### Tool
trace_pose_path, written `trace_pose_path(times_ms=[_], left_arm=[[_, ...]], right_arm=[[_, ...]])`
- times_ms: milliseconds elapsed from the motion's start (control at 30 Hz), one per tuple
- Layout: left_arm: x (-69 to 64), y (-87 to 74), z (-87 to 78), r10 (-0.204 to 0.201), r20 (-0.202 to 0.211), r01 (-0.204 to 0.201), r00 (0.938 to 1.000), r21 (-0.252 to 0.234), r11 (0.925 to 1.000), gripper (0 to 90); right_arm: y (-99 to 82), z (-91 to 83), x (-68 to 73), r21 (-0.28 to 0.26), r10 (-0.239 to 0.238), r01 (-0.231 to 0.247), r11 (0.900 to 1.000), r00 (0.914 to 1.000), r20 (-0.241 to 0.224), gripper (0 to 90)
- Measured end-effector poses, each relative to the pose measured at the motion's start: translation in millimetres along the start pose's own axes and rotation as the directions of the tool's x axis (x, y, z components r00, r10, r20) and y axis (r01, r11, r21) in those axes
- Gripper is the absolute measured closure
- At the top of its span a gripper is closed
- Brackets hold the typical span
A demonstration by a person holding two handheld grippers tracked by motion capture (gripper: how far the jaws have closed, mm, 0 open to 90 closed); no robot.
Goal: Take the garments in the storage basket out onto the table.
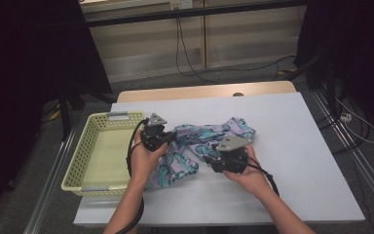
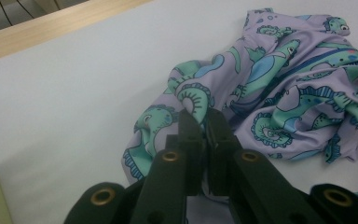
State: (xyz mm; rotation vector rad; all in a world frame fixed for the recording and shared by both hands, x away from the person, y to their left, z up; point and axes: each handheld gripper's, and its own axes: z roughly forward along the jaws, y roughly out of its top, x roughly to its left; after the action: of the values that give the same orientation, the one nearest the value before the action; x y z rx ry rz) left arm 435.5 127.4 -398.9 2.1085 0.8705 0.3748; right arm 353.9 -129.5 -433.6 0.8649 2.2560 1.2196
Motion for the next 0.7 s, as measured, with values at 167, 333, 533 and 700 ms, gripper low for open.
trace_pose_path(times_ms=[167,333,533,700], left_arm=[[-1.4,-0.8,0.5,0.002,-0.003,-0.002,1.0,0.0,1.0,86.8],[-3.2,-0.3,2.0,-0.001,0.003,0.001,1.0,0.0,1.0,86.8],[-1.8,-0.6,1.8,-0.006,0.008,0.007,0.9999,-0.003,1.0,86.8],[-1.2,-0.5,1.1,-0.001,0.01,0.001,0.9999,-0.002,1.0,86.9]], right_arm=[[-6.2,23.0,2.2,0.062,0.006,-0.006,0.9981,1.0,0.002,52.3],[-13.1,33.0,-3.6,0.124,0.022,-0.026,0.9919,0.9993,0.03,63.3],[-15.5,28.9,-12.9,0.152,0.013,-0.018,0.9882,0.9994,0.033,82.2],[-19.7,4.6,-27.3,0.127,0.046,-0.051,0.9905,0.9982,0.039,83.2]])
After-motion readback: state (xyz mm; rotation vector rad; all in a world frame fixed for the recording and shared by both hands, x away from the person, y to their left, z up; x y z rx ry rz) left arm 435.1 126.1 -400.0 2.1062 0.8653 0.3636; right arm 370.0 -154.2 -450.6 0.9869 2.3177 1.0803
